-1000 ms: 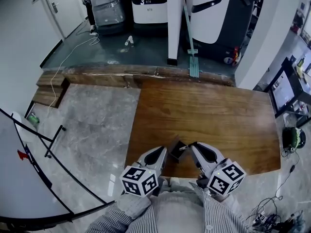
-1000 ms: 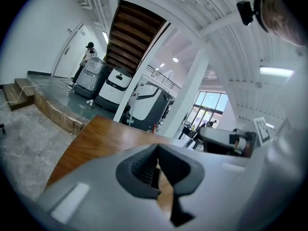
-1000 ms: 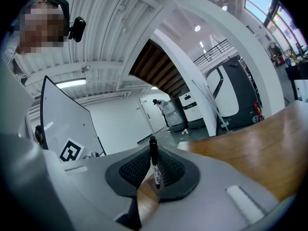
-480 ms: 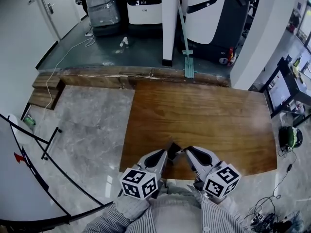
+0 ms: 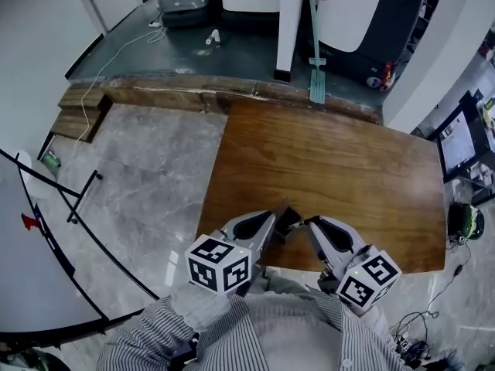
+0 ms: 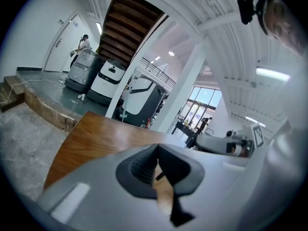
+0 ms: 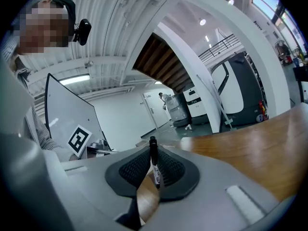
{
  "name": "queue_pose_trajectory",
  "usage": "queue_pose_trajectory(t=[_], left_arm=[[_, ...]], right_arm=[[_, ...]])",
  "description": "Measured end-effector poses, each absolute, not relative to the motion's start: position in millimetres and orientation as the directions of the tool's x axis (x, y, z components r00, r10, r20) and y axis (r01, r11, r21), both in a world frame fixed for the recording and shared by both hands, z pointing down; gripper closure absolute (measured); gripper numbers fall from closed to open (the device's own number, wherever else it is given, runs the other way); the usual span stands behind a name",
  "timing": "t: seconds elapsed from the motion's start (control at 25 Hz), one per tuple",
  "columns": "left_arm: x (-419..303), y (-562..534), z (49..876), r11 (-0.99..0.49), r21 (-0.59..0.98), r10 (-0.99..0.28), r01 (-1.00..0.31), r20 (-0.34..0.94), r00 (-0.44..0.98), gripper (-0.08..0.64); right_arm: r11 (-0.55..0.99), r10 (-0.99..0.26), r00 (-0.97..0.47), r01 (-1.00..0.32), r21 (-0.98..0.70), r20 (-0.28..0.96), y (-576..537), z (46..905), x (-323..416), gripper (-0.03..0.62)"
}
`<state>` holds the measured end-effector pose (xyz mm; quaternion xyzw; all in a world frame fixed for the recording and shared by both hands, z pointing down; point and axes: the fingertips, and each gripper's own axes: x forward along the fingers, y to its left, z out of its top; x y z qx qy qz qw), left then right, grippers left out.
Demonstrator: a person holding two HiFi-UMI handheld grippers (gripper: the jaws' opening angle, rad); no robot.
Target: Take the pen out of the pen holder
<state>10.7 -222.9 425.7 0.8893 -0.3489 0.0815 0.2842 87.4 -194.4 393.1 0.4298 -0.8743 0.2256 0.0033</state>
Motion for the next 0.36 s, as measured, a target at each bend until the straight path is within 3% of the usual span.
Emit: queue_pose_trajectory(t=[0.36], left_arm=[[0.1, -230.8, 420.7, -0.632, 0.416, -0.531, -0.654, 0.381, 0.756, 0.552]], right_arm=[[0.529, -0.744, -0.632, -0.756, -0.386, 0.217, -197.0, 397.6, 86.6, 0.551]])
